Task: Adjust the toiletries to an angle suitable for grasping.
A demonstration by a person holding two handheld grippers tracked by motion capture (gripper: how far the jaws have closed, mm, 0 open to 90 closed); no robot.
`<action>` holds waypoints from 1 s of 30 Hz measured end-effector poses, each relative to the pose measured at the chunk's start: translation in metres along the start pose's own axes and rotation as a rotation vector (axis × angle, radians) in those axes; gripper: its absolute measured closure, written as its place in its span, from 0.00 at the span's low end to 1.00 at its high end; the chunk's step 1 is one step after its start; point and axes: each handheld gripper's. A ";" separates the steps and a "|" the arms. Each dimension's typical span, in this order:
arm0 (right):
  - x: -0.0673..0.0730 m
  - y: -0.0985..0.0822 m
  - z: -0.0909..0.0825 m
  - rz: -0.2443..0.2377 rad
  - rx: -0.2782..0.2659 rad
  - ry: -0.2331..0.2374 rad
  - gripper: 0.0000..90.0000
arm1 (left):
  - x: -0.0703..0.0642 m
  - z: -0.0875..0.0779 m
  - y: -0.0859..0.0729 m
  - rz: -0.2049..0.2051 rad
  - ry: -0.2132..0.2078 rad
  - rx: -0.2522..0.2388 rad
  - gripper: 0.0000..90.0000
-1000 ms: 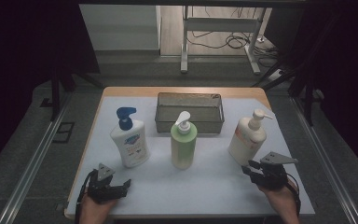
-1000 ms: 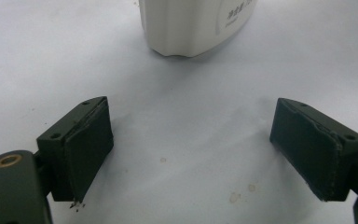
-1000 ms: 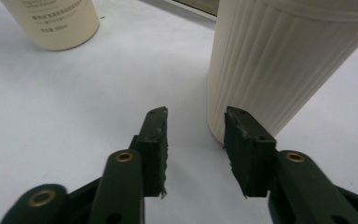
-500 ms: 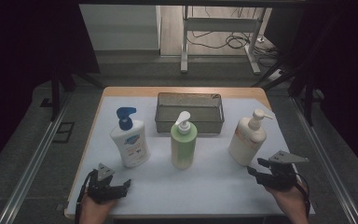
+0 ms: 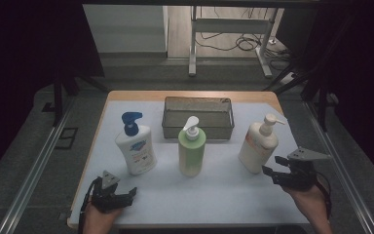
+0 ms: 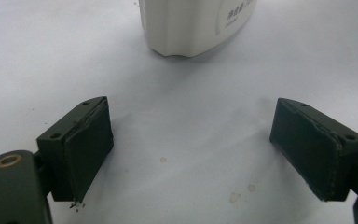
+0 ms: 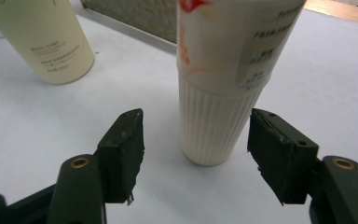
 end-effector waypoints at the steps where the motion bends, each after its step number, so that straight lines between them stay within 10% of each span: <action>1: -0.001 0.002 0.000 0.000 0.000 -0.001 0.38 | 0.000 0.000 0.000 -0.001 -0.001 -0.001 0.14; 30: -0.015 0.041 0.028 -0.001 -0.008 -0.017 0.28 | 0.000 0.000 0.000 0.002 -0.001 0.001 0.14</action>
Point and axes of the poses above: each handheld gripper's, and its own axes: z roughly forward along the jaws, y roughly out of its top, x roughly to its left, and after that the axes turned 9 degrees about y, right-handed
